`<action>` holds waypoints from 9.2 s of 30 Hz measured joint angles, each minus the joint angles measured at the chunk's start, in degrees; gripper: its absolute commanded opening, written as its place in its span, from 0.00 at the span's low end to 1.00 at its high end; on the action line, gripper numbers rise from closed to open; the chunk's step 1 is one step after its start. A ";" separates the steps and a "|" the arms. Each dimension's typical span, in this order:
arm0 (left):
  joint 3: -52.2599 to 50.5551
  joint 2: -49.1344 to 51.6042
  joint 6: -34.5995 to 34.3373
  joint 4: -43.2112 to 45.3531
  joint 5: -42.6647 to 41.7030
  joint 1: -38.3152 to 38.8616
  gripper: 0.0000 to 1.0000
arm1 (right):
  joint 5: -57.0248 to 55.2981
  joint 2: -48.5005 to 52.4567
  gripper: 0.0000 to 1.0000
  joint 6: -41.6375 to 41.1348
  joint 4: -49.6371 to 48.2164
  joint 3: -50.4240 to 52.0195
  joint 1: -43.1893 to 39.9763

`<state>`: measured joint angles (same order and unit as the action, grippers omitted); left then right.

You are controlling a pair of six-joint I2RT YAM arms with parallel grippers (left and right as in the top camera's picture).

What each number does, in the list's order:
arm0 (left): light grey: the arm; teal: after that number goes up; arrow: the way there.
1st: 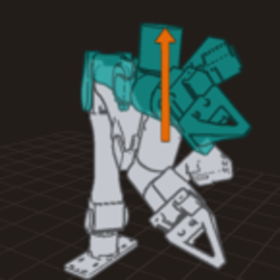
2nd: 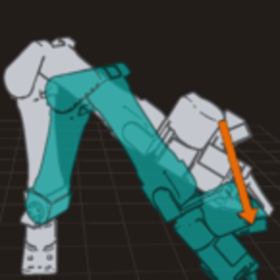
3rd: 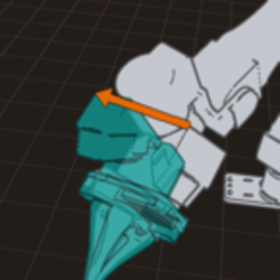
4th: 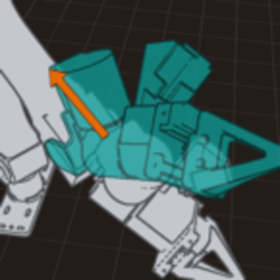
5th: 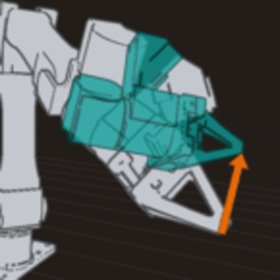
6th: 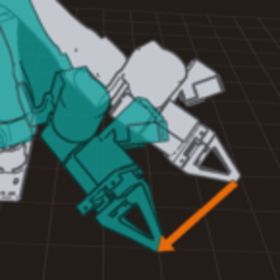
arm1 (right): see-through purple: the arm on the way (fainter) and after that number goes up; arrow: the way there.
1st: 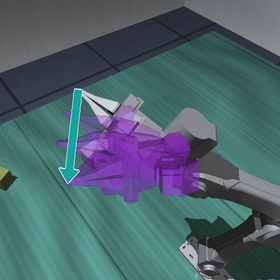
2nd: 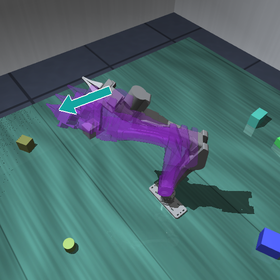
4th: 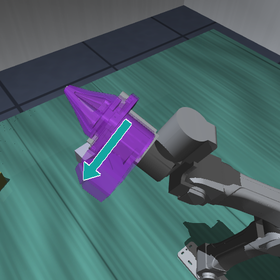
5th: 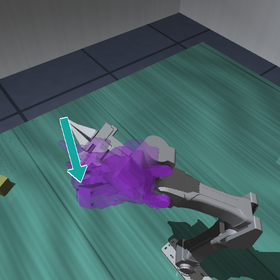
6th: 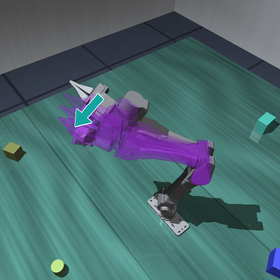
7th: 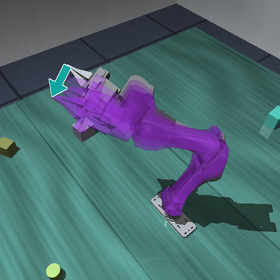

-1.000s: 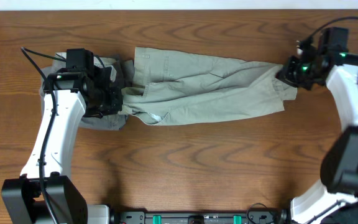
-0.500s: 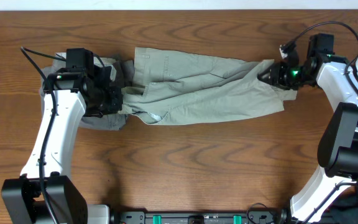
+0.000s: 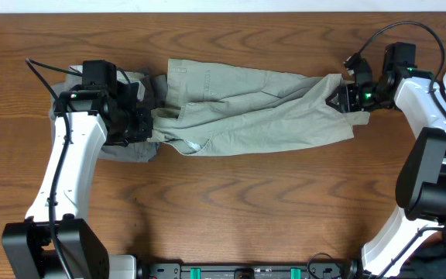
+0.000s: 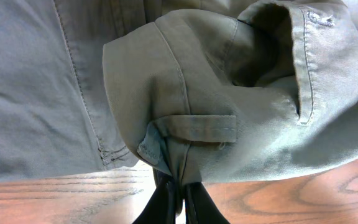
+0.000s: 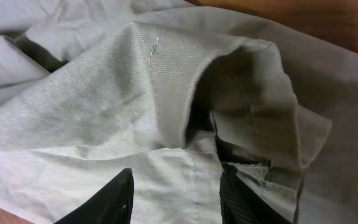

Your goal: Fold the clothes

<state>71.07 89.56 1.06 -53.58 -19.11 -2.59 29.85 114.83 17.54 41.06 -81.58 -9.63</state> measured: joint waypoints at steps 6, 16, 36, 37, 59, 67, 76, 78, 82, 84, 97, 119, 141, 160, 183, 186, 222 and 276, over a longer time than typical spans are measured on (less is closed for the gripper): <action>0.00 0.00 -0.02 0.00 0.00 0.00 0.06 | -0.35 3.82 0.45 1.27 -0.48 0.00 0.00; 0.00 0.00 -0.02 0.00 0.00 0.00 0.06 | 3.78 5.09 0.25 2.29 3.28 0.00 0.00; 0.00 0.00 -0.02 -0.07 0.00 0.00 0.06 | 4.11 -9.49 0.01 -1.99 4.20 0.02 -1.70; 0.00 0.00 -0.02 -0.17 -0.02 0.00 0.06 | 3.19 -10.62 0.01 -2.91 4.17 0.02 -2.19; 0.00 0.00 0.42 3.63 -10.75 0.00 0.31 | 3.04 -16.85 0.01 -6.64 5.33 0.24 -7.06; -0.02 0.00 1.66 1.09 -12.48 0.02 0.48 | 3.19 -16.85 0.01 -6.40 5.27 0.24 -7.02; -5.75 0.00 3.45 -6.62 -13.75 0.04 0.49 | 3.19 -16.85 0.01 -6.29 5.18 0.24 -7.02; -8.24 0.00 3.48 -6.69 -14.38 0.13 0.50 | 3.19 -16.85 0.01 -6.29 5.16 0.24 -7.02; -14.16 0.00 3.50 -3.87 -16.09 1.01 0.50 | 3.19 -16.85 0.01 -6.29 5.11 0.24 -7.02; -17.09 0.00 3.50 -1.44 -17.55 2.08 0.50 | 3.19 -16.85 0.01 -6.29 5.07 0.24 -7.02; -24.87 0.00 3.50 10.56 -15.28 7.39 0.52 | 3.19 -16.83 0.01 -6.29 4.98 0.24 -7.02; -29.27 0.00 6.71 17.66 -13.62 12.37 0.28 | 3.19 -16.85 0.01 -6.29 4.72 0.24 -7.02; -20.74 -9.99 6.19 2.14 -10.71 8.31 0.06 | 3.19 -16.85 0.01 -6.27 4.72 0.24 -7.02; -29.20 -4.66 -0.66 12.74 -8.94 4.92 0.52 | 3.21 -16.83 0.01 -6.34 4.61 0.24 -7.02; -28.98 4.11 6.32 21.86 -15.32 8.07 0.09 | 3.39 -16.83 0.01 -6.34 4.52 0.24 -7.02; -28.98 4.20 6.60 21.14 -15.17 8.22 0.06 | 3.56 -16.85 0.01 -6.34 4.52 0.24 -7.02; 26.82 -21.14 1.88 -6.10 -1.92 0.70 0.06 | 1.18 -37.94 0.01 -23.65 -4.02 0.33 -8.15; 9.62 25.33 -5.95 17.14 -17.94 28.06 0.54 | -2.69 -45.55 0.01 -26.03 1.57 0.26 -8.15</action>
<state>80.68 114.89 -4.89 -36.45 -37.06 25.47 27.16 69.28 -8.49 42.63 -81.32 -17.78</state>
